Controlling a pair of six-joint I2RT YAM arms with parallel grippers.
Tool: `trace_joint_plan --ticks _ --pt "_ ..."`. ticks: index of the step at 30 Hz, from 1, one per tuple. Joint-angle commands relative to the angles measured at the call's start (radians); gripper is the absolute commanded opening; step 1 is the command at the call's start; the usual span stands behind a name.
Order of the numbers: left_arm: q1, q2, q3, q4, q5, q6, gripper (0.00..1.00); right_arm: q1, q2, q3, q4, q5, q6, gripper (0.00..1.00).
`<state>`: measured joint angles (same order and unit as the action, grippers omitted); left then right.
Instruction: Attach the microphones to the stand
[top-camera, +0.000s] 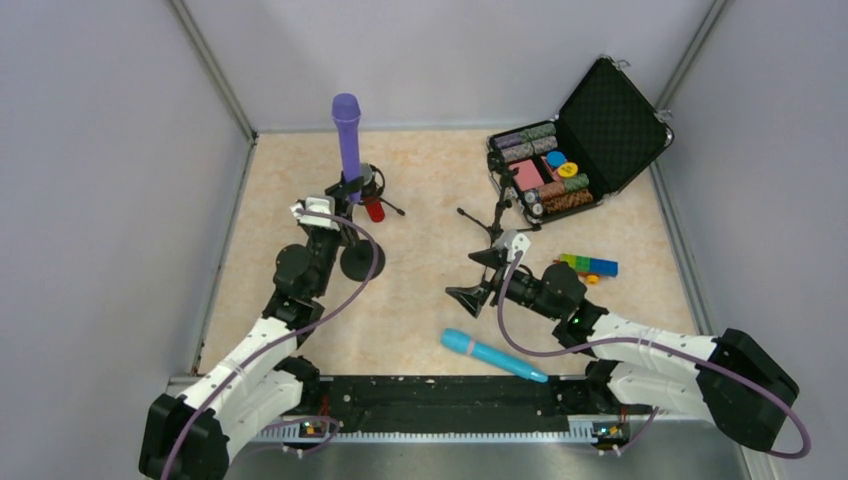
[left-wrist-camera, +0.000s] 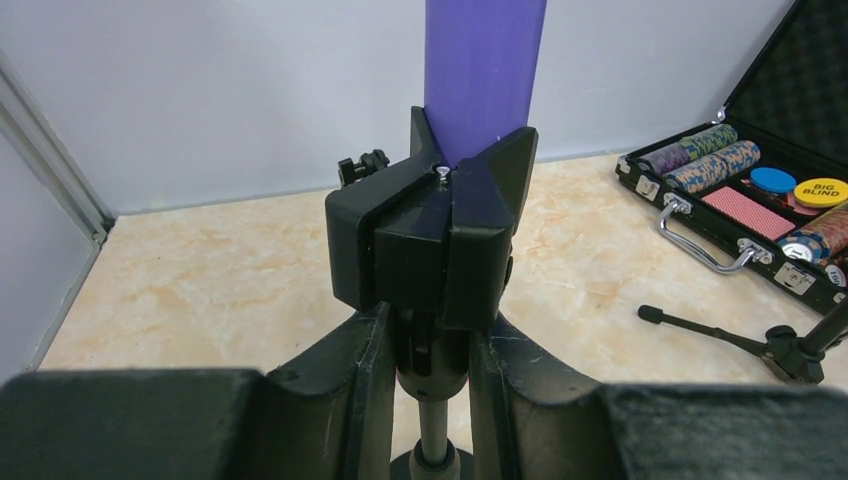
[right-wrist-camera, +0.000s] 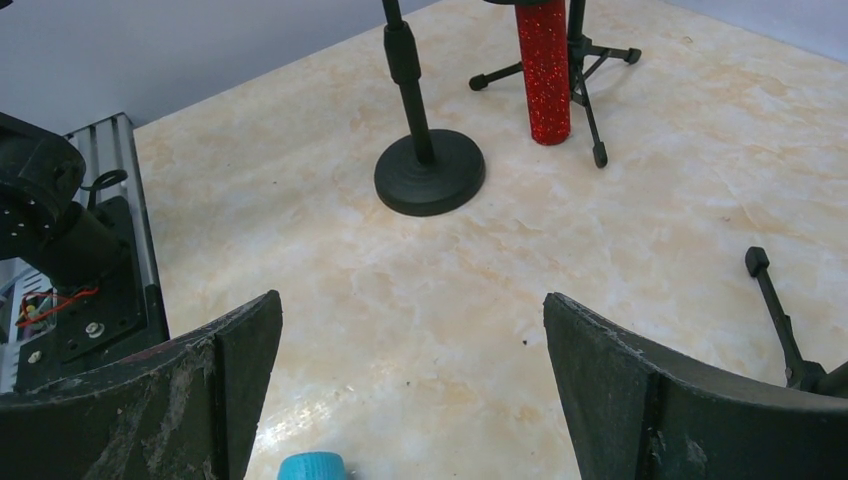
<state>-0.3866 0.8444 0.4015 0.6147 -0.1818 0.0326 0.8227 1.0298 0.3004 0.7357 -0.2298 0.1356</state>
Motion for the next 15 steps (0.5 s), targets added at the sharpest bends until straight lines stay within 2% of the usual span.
trace_joint_plan --ticks 1,2,4,5,7,15 --pt "0.003 -0.022 0.006 0.128 -0.041 0.004 0.05 0.006 0.002 -0.004 0.014 0.012 0.005 0.99" --pt "0.004 -0.018 0.008 0.122 -0.051 0.0 0.08 0.006 0.003 -0.004 0.011 0.015 0.006 0.99" --pt "0.004 -0.007 0.019 0.108 -0.079 -0.016 0.52 0.006 0.003 -0.003 0.002 0.022 0.006 0.99" --pt "0.004 -0.002 0.029 0.097 -0.1 -0.026 0.64 0.007 0.003 0.001 -0.007 0.027 0.007 0.99" --pt "0.004 0.005 0.052 0.055 -0.115 -0.028 0.72 0.007 0.002 0.005 -0.021 0.037 0.006 0.99" --pt "0.003 -0.01 0.068 0.003 -0.051 -0.008 0.87 0.006 -0.009 0.012 -0.04 0.045 0.008 0.99"
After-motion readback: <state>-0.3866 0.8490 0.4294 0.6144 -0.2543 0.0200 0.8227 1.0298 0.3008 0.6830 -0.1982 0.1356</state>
